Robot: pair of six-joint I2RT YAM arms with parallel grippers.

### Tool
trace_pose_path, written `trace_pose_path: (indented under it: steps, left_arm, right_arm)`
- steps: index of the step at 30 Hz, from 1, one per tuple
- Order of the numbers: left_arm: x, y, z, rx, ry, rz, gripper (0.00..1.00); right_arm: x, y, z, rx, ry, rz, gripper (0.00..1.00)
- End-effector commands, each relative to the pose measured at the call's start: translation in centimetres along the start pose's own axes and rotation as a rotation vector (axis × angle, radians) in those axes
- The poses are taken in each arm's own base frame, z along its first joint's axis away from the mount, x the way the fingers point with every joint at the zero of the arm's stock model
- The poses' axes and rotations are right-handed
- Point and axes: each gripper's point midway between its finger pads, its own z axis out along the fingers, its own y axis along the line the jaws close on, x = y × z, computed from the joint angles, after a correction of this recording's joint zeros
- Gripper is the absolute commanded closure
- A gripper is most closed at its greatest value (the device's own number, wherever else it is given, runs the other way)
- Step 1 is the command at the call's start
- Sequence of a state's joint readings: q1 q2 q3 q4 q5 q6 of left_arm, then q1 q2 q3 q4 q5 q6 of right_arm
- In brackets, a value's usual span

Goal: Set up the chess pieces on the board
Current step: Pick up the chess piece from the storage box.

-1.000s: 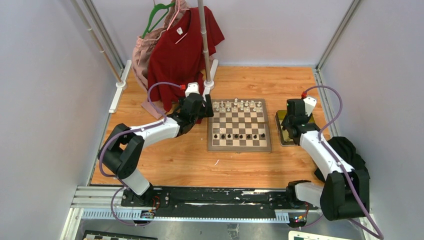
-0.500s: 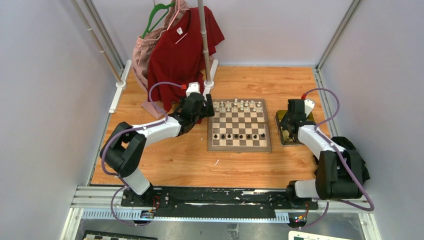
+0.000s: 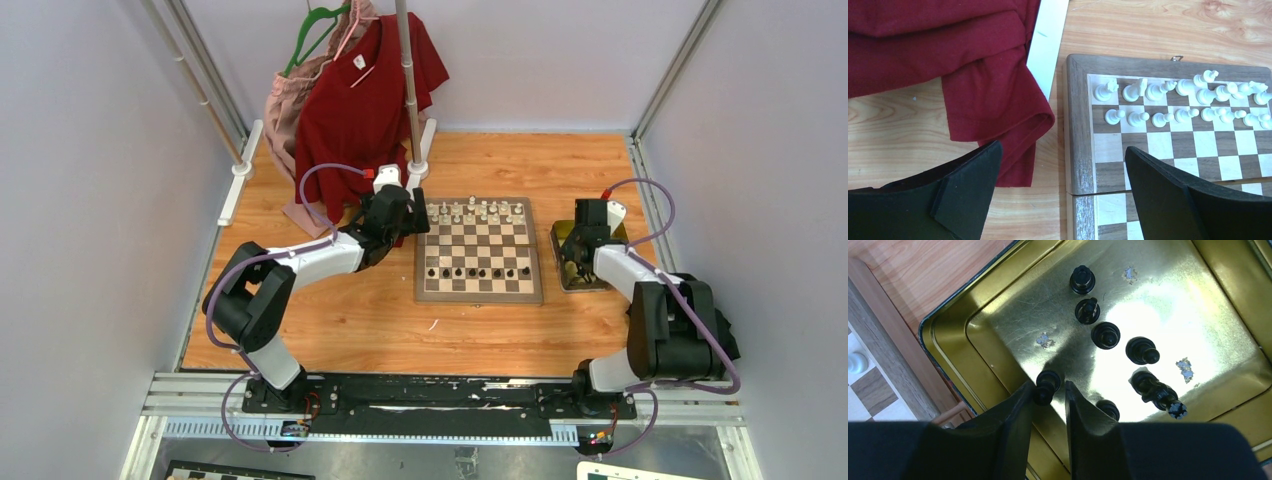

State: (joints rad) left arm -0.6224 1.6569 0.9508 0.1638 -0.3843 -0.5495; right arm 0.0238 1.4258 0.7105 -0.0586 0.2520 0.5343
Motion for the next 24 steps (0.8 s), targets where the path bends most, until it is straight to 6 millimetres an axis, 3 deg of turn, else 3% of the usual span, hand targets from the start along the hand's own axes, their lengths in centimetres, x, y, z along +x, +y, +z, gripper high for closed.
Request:
trace_pose_path:
  steps: [1, 13, 19, 24]
  left_arm:
    - [-1.6, -0.3, 0.5, 0.004, -0.042, -0.008, 0.01]
    - [-1.7, 0.3, -0.1, -0.007, -0.05, -0.012, 0.01]
    - [-2.3, 0.8, -1.0, -0.016, -0.072, -0.012, 0.01]
    - [-2.2, 1.5, -1.9, -0.028, -0.081, -0.016, 0.01]
  right_arm:
    - [-1.6, 0.6, 0.3, -0.013, -0.028, 0.034, 0.7]
    - [-2.7, 0.3, -1.0, -0.01, -0.067, 0.037, 0.98]
    - [-4.9, 0.3, -3.3, -0.027, -0.141, 0.025, 1.0]
    - [-6.4, 2.1, -6.1, -0.109, -0.196, -0.041, 1.0]
